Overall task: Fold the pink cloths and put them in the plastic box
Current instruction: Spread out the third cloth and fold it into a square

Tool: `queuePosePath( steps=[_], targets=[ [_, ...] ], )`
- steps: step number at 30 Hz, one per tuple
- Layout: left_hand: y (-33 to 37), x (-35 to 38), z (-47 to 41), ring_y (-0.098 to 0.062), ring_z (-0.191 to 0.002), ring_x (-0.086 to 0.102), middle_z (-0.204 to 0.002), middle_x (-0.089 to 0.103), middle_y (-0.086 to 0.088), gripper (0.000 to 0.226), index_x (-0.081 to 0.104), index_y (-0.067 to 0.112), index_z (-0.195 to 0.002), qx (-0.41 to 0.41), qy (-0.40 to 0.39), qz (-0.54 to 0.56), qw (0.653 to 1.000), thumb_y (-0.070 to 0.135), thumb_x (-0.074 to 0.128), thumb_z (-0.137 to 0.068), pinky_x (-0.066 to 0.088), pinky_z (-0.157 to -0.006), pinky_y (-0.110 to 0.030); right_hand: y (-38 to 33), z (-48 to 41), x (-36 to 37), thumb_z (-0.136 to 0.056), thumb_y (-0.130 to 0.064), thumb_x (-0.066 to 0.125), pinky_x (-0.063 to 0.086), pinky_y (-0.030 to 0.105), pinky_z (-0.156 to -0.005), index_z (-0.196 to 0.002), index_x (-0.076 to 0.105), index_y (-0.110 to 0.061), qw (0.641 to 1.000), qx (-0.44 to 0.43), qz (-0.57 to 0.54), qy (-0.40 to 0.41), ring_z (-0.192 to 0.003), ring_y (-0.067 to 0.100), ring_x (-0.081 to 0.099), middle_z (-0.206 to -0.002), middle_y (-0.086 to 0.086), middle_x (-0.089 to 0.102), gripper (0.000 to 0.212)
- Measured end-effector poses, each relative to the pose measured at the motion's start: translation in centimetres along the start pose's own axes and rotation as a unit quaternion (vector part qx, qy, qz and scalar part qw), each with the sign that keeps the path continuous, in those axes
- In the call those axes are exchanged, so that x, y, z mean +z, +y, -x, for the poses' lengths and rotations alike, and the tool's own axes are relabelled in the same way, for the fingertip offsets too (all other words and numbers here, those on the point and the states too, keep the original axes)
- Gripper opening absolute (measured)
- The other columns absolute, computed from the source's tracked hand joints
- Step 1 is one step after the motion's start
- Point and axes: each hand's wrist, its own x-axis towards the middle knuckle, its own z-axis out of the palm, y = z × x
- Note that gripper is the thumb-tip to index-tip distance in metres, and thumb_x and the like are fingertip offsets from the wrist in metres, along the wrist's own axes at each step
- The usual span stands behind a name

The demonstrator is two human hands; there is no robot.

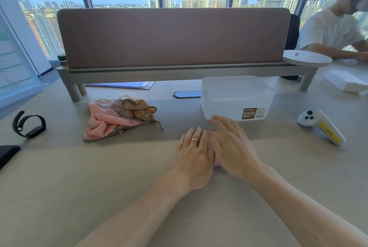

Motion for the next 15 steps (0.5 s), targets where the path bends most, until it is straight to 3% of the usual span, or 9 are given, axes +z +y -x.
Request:
queuePosePath(
  steps=[3,5,7,8,11,13,15],
  targets=[
    [0.4,0.4,-0.2,-0.023,-0.157,-0.011,-0.172,-0.005,-0.006,0.069,-0.001,0.012,-0.163,-0.022,-0.025,-0.002,0.999,0.035,0.027,-0.104,-0.009,-0.127,-0.039,0.1,0.5,1.0,-0.1,-0.061,0.01,0.0,0.029,-0.127,-0.162,0.017,-0.03,0.989,-0.006,0.009,-0.149,-0.149,-0.007,-0.002,-0.169,-0.015,0.013,0.07],
    [-0.6,-0.8,-0.8,-0.019,-0.158,-0.007,-0.172,0.001,-0.003,0.062,0.008,0.012,-0.163,-0.016,-0.033,0.094,0.995,0.026,0.03,-0.106,-0.007,-0.126,-0.034,0.6,0.4,0.9,-0.093,-0.067,0.0,-0.008,0.025,-0.125,-0.163,0.007,-0.03,0.983,0.006,0.022,-0.183,-0.143,-0.012,-0.01,-0.169,-0.017,0.004,0.079],
    [-3.9,-3.6,-1.4,-0.017,-0.157,0.01,-0.169,0.019,-0.002,0.053,0.029,0.014,-0.159,-0.012,0.002,0.187,0.982,0.021,0.037,-0.107,0.005,-0.126,-0.031,0.7,0.2,0.7,-0.081,-0.072,-0.01,-0.012,0.024,-0.123,-0.163,0.002,-0.028,0.979,-0.004,0.07,-0.192,-0.147,-0.008,-0.014,-0.169,-0.017,-0.004,0.093],
    [-6.5,-5.3,-1.8,-0.018,-0.154,0.023,-0.165,0.031,-0.001,0.049,0.041,0.016,-0.154,-0.018,0.048,0.179,0.982,0.018,0.043,-0.105,0.015,-0.125,-0.032,0.7,0.1,0.8,-0.079,-0.073,-0.013,-0.013,0.025,-0.123,-0.163,0.0,-0.028,0.978,-0.008,0.088,-0.191,-0.15,-0.005,-0.016,-0.169,-0.017,-0.006,0.096],
    [-15.2,-9.9,-2.3,-0.021,-0.127,0.055,-0.135,0.06,0.002,0.042,0.062,0.023,-0.132,-0.081,0.18,0.042,0.979,0.016,0.062,-0.091,0.042,-0.108,-0.038,0.0,-0.2,0.7,-0.082,-0.079,-0.014,-0.011,0.031,-0.125,-0.163,0.001,-0.031,0.984,-0.017,0.108,-0.142,-0.153,0.004,-0.02,-0.17,-0.014,-0.01,0.095],
    [-18.7,-11.6,-2.3,-0.019,-0.121,0.057,-0.127,0.062,0.007,0.044,0.061,0.03,-0.13,-0.117,0.167,0.019,0.979,0.025,0.067,-0.087,0.044,-0.102,-0.038,-1.3,-1.0,0.3,-0.082,-0.079,-0.009,-0.013,0.031,-0.124,-0.163,0.006,-0.031,0.988,-0.024,0.108,-0.105,-0.155,0.008,-0.017,-0.171,-0.01,-0.007,0.095],
    [-19.6,-11.9,-2.9,-0.019,-0.129,0.05,-0.136,0.055,0.009,0.054,0.053,0.035,-0.138,-0.095,0.119,-0.003,0.988,0.03,0.069,-0.087,0.041,-0.101,-0.039,-3.4,-2.2,0.3,-0.081,-0.077,-0.005,-0.012,0.03,-0.123,-0.161,0.013,-0.03,0.991,-0.031,0.094,-0.091,-0.156,0.011,-0.011,-0.171,-0.007,0.001,0.095]
  ],
)
